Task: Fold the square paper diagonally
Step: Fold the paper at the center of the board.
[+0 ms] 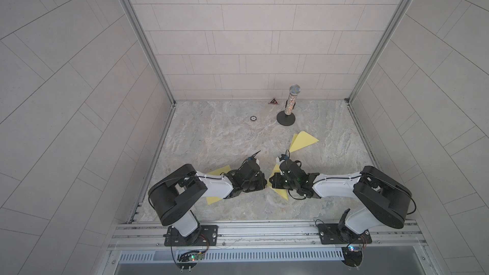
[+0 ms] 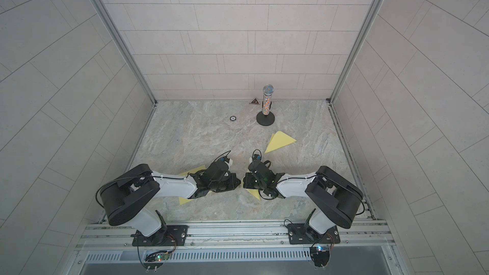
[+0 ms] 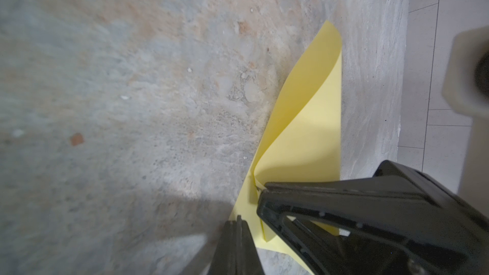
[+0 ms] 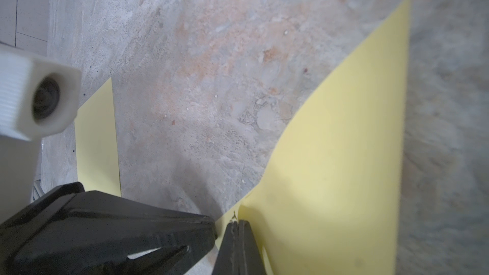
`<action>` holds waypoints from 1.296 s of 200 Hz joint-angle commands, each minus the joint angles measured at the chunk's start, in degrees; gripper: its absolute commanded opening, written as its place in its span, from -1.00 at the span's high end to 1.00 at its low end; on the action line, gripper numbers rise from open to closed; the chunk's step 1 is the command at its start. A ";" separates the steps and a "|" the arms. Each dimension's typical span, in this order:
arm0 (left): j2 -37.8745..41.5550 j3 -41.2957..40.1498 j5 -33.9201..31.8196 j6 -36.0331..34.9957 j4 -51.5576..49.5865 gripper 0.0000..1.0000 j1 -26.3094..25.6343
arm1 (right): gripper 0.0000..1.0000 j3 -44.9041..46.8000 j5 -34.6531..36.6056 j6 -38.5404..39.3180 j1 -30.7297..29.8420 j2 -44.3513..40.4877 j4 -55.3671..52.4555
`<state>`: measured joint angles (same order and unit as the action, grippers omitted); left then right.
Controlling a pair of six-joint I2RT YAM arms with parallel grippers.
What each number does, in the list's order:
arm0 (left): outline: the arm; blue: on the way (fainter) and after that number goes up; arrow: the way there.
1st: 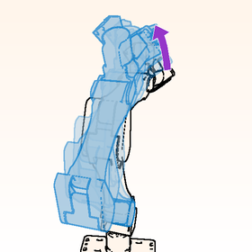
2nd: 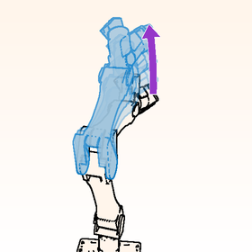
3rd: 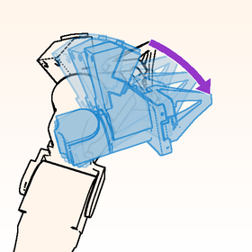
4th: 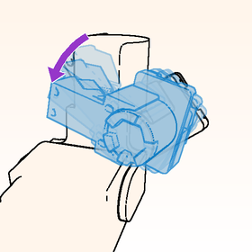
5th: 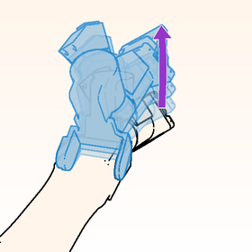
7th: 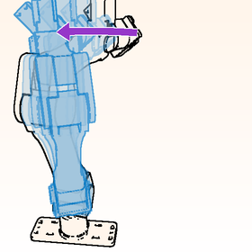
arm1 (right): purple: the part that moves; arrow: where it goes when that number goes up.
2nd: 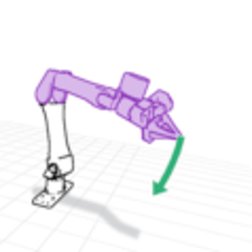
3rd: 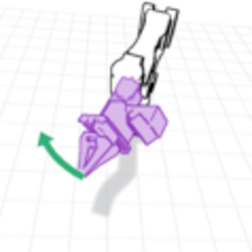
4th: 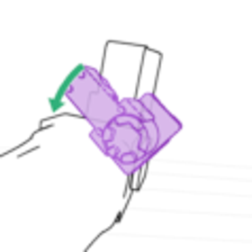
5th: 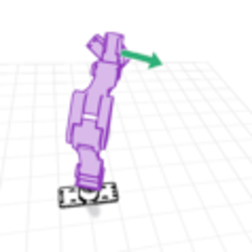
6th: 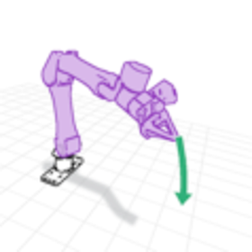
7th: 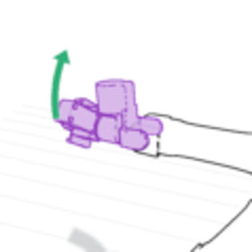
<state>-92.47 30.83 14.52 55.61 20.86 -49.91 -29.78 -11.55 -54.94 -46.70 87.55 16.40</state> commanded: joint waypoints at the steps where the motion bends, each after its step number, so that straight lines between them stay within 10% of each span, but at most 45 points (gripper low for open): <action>1: -1.99 -1.47 -2.46 -0.44 -7.59 1.00 0.14 | 1.00 0.25 0.39 -0.17 0.20 0.30 -0.15; 259: -1.92 -1.74 -2.75 -0.16 -7.38 1.00 0.02 | 1.00 1.31 -0.64 -0.34 0.20 0.03 0.39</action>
<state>-92.47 30.83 14.48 55.64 20.86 -49.91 -29.54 -12.56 -55.18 -46.70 87.35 16.49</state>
